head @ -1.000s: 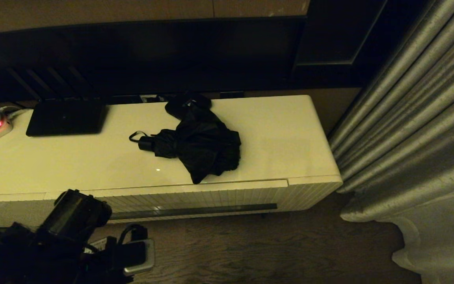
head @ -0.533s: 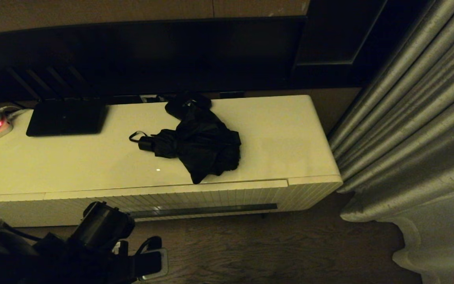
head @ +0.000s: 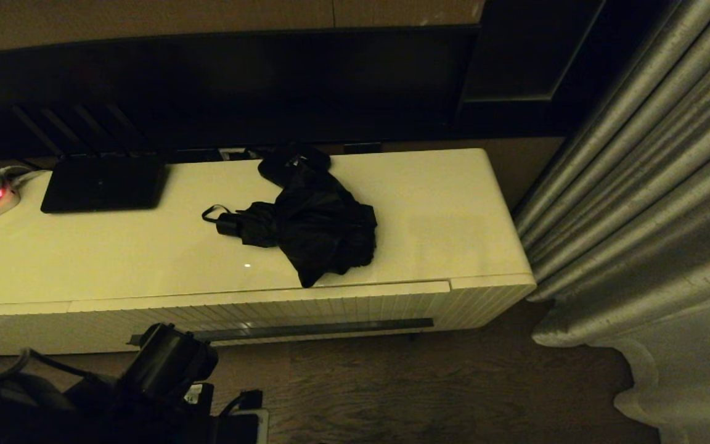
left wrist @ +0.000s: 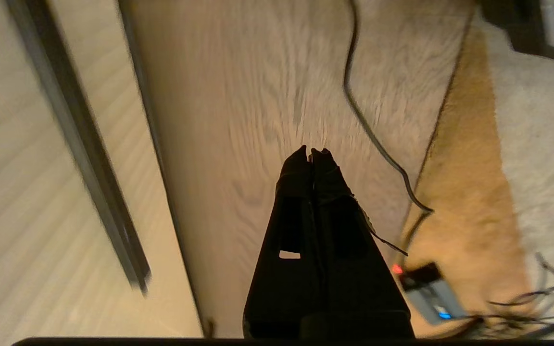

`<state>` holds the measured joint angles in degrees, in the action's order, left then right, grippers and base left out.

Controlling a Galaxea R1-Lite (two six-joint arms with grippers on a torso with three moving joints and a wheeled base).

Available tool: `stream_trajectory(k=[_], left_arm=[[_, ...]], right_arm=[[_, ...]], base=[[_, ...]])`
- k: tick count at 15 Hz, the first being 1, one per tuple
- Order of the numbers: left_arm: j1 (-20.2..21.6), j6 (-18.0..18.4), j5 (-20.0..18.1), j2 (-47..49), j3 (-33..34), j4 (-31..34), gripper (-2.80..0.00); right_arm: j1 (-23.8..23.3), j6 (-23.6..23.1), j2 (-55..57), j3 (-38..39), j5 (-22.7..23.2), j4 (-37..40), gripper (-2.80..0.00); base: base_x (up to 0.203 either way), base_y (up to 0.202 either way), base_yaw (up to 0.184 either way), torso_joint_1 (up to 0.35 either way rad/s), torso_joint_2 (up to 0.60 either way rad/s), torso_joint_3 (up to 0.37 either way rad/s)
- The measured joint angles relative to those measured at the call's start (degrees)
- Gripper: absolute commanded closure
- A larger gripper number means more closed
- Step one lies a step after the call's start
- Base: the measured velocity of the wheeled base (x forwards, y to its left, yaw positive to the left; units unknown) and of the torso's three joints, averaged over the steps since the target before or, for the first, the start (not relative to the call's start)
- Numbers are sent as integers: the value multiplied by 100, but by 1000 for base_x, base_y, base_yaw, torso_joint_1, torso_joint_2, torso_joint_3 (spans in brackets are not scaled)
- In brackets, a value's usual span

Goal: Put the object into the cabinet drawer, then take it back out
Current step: Open the drawer

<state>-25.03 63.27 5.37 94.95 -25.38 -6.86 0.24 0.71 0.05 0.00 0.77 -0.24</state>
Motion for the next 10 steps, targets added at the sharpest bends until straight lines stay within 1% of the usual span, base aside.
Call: stream_trajectory(k=[1, 2, 4, 6, 7, 9, 10], left_arm=[[-2, 161, -75, 0, 17, -7, 0], [-1, 239, -109, 0, 36, -10, 0], [-2, 543, -385, 2, 74, -21, 0], [-2, 538, -391, 11, 83, -36, 0], [0, 500, -274, 24, 85, -63, 0], [0, 453, 154, 46, 140, -273, 0], [0, 443, 383, 55, 205, -481, 0]], right_arm=[[0, 0, 0, 0, -2, 0, 0], [0, 0, 0, 0, 0, 0, 0], [0, 0, 0, 0, -2, 0, 0], [0, 0, 0, 0, 0, 0, 0], [0, 0, 0, 0, -2, 0, 0], [0, -2, 0, 0, -2, 1, 0], [0, 0, 0, 0, 0, 2, 0]], base=[[0, 0, 0, 0, 0, 0], [0, 0, 0, 0, 0, 0], [0, 0, 0, 0, 0, 0], [0, 0, 0, 0, 0, 0], [0, 0, 0, 0, 0, 0], [0, 0, 0, 0, 0, 0], [0, 0, 0, 0, 0, 0]])
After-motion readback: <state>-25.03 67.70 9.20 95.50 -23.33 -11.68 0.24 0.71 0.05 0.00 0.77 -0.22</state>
